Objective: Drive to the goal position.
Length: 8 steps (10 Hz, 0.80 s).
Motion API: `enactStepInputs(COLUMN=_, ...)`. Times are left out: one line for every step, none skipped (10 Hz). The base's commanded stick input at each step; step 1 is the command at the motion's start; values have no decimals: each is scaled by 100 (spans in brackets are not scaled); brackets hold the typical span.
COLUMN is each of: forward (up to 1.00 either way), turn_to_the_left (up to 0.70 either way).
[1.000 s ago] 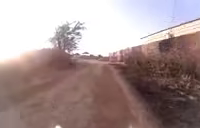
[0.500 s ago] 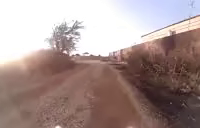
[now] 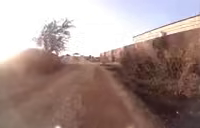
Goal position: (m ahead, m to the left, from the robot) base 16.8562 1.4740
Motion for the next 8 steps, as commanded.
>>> enactStepInputs(forward=67, turn_to_the_left=0)
enactStepInputs(forward=67, turn_to_the_left=0)
enactStepInputs(forward=67, turn_to_the_left=0)
enactStepInputs(forward=67, turn_to_the_left=0)
enactStepInputs(forward=67, turn_to_the_left=0)
enactStepInputs(forward=67, turn_to_the_left=0)
enactStepInputs(forward=67, turn_to_the_left=0)
enactStepInputs(forward=68, turn_to_the_left=0)
